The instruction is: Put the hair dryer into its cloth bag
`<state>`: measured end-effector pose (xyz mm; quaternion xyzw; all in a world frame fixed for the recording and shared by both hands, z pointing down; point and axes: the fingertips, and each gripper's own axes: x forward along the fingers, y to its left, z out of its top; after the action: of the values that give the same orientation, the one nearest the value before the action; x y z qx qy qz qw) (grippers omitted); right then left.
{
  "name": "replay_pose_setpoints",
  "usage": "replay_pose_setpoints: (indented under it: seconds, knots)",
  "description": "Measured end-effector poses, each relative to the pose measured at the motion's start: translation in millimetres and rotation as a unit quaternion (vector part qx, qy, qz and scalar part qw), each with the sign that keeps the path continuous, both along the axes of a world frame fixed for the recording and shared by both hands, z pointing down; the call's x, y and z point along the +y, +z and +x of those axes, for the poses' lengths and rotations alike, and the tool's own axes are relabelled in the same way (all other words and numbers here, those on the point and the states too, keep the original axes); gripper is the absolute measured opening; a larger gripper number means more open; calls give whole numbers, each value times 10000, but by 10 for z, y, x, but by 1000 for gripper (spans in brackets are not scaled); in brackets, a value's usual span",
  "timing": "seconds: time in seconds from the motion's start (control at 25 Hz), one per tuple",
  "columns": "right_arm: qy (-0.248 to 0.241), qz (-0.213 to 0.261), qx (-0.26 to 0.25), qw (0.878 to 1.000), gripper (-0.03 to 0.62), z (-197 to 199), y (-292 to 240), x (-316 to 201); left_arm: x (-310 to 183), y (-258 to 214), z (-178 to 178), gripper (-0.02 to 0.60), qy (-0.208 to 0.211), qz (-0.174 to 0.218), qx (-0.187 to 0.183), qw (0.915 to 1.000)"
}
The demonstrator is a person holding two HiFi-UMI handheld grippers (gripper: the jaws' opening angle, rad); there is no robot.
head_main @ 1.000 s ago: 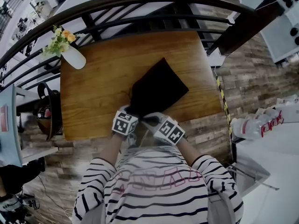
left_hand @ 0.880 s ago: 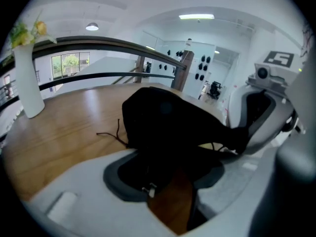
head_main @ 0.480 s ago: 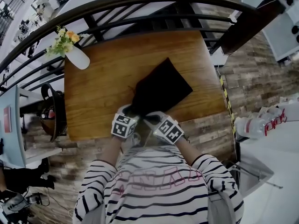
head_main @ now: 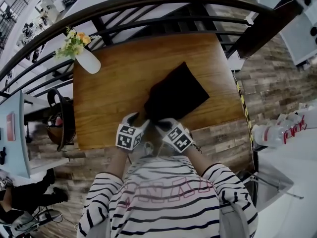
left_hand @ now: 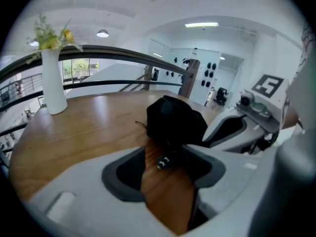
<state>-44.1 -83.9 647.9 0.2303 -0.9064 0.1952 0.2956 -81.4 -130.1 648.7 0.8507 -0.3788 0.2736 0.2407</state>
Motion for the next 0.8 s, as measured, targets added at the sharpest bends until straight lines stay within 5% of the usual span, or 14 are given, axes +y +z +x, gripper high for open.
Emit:
replay_pose_setpoints:
  seconds: [0.44, 0.8]
  knots:
    - [391, -28, 284, 9988, 161, -239, 239, 7, 82, -182, -388, 235, -115, 181, 126, 9997]
    - [714, -177, 314, 9968, 178, -284, 328, 39, 110, -322, -475, 235, -174, 308, 313, 9989]
